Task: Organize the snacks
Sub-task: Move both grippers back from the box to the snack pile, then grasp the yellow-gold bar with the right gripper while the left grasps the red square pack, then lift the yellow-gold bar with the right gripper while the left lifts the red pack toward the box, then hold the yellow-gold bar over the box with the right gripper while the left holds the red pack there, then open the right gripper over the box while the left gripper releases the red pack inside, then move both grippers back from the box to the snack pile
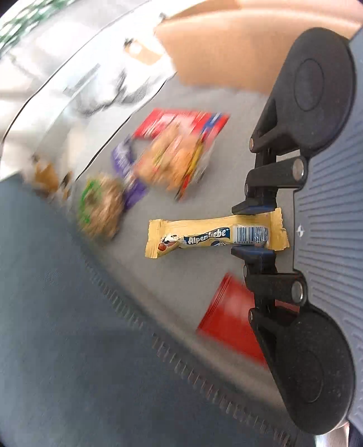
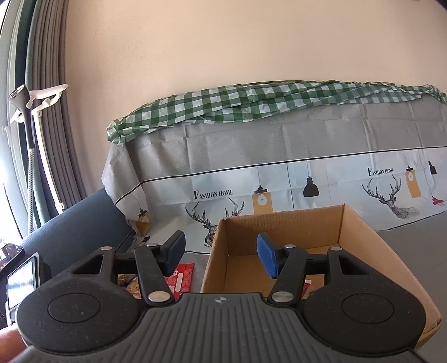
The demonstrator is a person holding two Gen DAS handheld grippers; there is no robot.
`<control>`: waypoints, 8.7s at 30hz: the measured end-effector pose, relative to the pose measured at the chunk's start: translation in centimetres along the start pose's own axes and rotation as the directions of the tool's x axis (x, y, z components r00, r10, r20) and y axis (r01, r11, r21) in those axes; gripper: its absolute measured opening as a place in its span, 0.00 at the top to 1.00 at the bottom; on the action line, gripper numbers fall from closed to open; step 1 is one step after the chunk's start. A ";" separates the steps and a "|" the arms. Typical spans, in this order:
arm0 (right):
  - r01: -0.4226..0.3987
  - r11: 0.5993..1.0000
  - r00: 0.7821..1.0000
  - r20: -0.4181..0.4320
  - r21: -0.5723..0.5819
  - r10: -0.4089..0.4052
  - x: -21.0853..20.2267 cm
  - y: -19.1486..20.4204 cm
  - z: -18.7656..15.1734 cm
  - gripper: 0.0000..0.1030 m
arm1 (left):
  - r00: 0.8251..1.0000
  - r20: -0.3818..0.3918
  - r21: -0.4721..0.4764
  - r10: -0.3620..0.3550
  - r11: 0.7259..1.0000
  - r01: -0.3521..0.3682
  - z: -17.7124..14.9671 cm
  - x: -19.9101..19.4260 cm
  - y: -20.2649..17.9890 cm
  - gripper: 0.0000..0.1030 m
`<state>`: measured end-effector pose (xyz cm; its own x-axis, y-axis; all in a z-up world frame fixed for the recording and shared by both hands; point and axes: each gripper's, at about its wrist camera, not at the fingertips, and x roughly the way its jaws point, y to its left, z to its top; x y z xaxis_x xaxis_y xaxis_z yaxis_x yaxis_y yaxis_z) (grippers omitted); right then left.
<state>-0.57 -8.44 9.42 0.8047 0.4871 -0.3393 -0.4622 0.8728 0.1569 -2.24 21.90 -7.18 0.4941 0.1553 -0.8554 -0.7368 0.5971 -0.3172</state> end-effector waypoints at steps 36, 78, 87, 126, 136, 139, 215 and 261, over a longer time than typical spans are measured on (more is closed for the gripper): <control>-0.155 0.967 0.987 -0.072 -0.204 0.143 0.6 5.9 -2.3 0.59 | 0.987 -0.093 0.312 0.134 0.945 -0.099 3.4 0.1 -0.1 0.55; -0.221 0.951 0.836 -0.544 -0.217 0.070 13.7 13.6 -11.2 0.75 | 0.996 -0.089 0.221 0.007 0.975 0.013 4.8 0.1 0.7 0.54; -0.221 0.951 0.879 -0.466 -0.217 0.098 11.2 12.3 -9.5 0.75 | 0.998 0.001 0.238 -0.067 0.969 0.065 4.5 -3.5 -0.7 0.55; 0.100 0.995 0.991 -0.094 -0.012 -0.100 3.7 -10.1 2.0 0.75 | 0.915 0.255 0.403 -0.314 0.894 0.194 1.1 -9.2 -10.9 0.55; 0.174 0.982 0.977 -0.113 -0.068 -0.181 3.3 -12.4 1.1 0.75 | 0.857 0.319 0.533 -0.404 0.825 0.190 -1.9 -10.7 -15.3 0.55; 0.188 0.980 0.975 -0.111 -0.060 -0.194 3.1 -13.3 1.2 0.75 | 0.830 0.328 0.588 -0.451 0.786 0.194 -3.1 -11.3 -16.6 0.55; 0.215 0.976 0.974 -0.072 -0.033 -0.217 4.6 -11.6 0.3 0.29 | 0.799 0.276 0.671 -0.534 0.702 0.238 -5.4 -10.7 -16.6 0.24; -0.083 0.995 0.977 -0.194 0.056 0.092 12.4 3.9 -1.4 0.64 | 0.987 -0.002 0.120 -0.160 0.980 0.159 6.6 4.4 -5.7 0.21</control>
<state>7.13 0.99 4.54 0.6710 0.5502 -0.4971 -0.5054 0.8299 0.2364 7.12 24.38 -6.42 0.6045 0.0562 -0.7947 -0.5881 0.7044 -0.3975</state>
